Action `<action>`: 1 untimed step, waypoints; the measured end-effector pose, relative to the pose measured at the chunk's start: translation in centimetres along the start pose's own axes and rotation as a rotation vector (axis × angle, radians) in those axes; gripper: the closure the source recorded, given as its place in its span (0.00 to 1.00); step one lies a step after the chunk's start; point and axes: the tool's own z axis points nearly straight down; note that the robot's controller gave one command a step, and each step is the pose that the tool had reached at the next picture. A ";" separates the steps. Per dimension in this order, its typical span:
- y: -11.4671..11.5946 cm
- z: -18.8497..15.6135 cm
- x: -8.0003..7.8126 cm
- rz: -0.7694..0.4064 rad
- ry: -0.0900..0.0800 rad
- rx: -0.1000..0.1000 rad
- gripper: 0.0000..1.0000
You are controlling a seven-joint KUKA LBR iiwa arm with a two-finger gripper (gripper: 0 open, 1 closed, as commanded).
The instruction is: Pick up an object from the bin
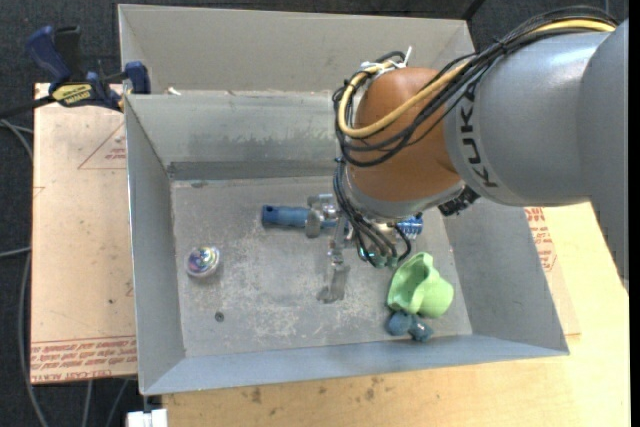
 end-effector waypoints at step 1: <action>-4.1 7.9 -5.8 -0.059 -0.018 -0.002 0.00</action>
Offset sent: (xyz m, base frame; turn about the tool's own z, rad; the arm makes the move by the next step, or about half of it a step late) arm 0.0544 -0.0402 -0.0786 -0.0625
